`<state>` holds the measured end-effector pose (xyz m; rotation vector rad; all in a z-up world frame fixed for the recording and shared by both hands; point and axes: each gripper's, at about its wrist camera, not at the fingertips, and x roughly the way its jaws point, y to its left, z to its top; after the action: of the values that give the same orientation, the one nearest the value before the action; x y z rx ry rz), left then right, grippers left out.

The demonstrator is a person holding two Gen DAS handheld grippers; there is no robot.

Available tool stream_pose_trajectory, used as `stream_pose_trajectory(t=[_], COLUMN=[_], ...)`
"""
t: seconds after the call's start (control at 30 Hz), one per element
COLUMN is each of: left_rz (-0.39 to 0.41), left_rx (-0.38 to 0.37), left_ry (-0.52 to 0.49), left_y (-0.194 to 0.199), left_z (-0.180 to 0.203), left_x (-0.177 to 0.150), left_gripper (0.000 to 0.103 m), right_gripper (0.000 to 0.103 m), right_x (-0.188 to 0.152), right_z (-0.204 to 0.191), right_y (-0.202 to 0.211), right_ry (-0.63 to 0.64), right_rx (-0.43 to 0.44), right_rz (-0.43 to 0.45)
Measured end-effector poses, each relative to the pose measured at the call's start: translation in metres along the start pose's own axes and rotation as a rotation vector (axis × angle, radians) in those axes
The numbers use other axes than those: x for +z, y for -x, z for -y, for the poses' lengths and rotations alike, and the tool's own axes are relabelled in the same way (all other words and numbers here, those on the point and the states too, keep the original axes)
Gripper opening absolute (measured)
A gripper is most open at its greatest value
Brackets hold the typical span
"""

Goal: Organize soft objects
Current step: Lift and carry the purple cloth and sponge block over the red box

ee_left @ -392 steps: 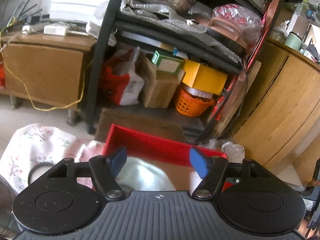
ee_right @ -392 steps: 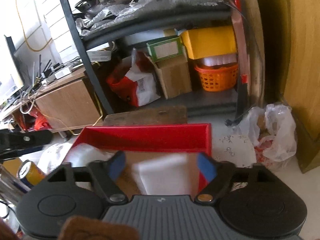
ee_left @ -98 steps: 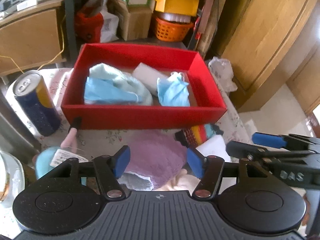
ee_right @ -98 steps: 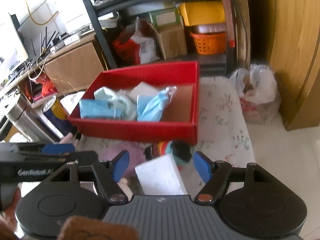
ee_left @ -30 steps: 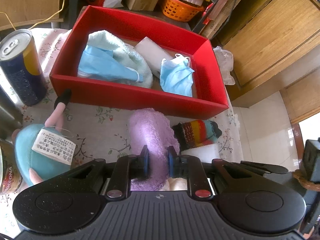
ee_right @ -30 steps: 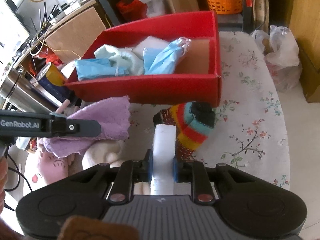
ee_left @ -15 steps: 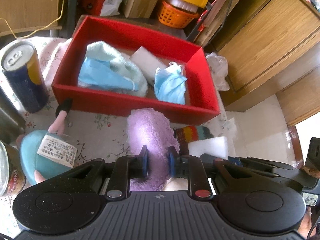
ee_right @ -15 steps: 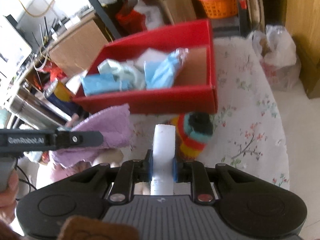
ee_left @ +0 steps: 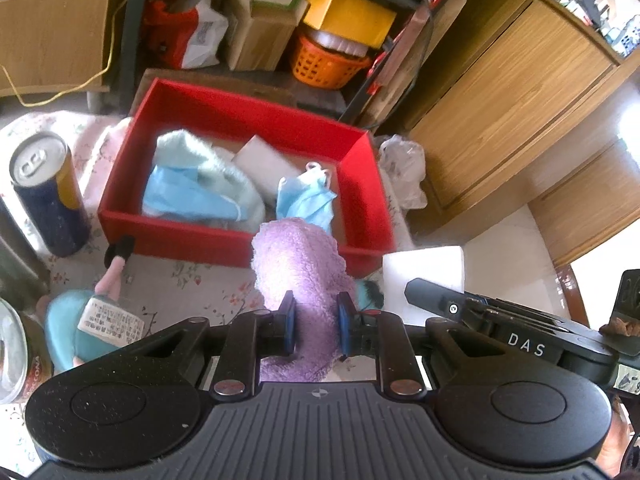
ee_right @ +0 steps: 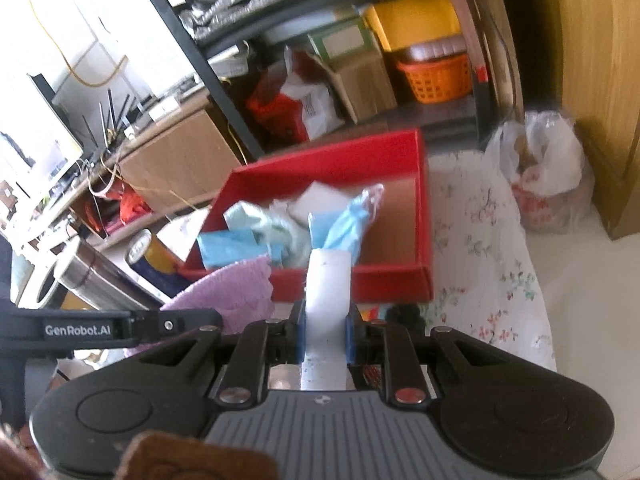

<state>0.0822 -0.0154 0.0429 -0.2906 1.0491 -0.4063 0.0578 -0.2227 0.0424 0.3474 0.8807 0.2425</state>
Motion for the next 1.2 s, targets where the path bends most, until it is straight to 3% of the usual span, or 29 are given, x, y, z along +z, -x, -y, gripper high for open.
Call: stream_pose_trajectory(t=[0.73, 1.2], left_rz=[0.193, 0.298], left_rx=[-0.1, -0.119], left_ry=[-0.001, -0.023], left_y=[0.061, 0.075], left_z=[0.021, 0.035], left_x=[0.02, 0.04], left_gripper=[0.018, 0.018], right_gripper=[0.0, 0.0], right_x=[0.034, 0.055], right_z=[-0.019, -0.033], right_y=[0.064, 0.069], right_ry=[-0.004, 0.02], right_rx=[0.034, 0.045], right_rz=[0.276, 0.362])
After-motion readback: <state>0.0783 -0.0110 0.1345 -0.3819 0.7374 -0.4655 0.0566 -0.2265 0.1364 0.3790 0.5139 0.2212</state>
